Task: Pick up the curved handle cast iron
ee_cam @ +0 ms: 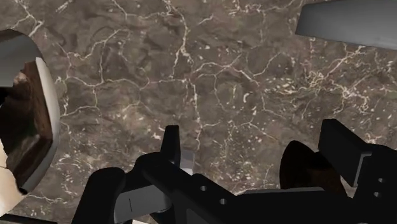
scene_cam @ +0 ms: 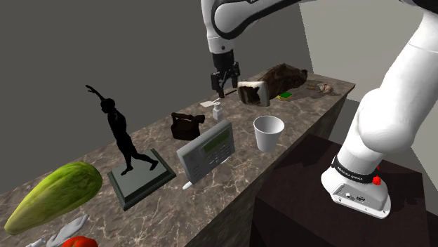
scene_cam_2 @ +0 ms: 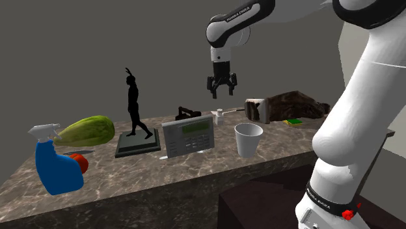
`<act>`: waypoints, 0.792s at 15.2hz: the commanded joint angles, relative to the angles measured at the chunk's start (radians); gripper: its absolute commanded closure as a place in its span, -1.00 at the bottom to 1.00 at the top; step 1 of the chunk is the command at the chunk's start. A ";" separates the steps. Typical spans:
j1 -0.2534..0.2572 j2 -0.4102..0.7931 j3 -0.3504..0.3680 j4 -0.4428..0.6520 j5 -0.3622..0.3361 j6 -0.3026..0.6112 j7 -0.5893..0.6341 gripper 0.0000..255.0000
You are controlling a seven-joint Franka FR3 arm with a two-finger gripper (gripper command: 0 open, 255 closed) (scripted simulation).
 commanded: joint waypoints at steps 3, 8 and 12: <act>0.021 0.139 0.023 0.105 -0.003 0.032 0.018 -1.00; 0.051 0.322 0.047 0.271 -0.017 0.046 0.038 -1.00; 0.081 0.476 0.060 0.432 -0.034 0.035 0.053 -1.00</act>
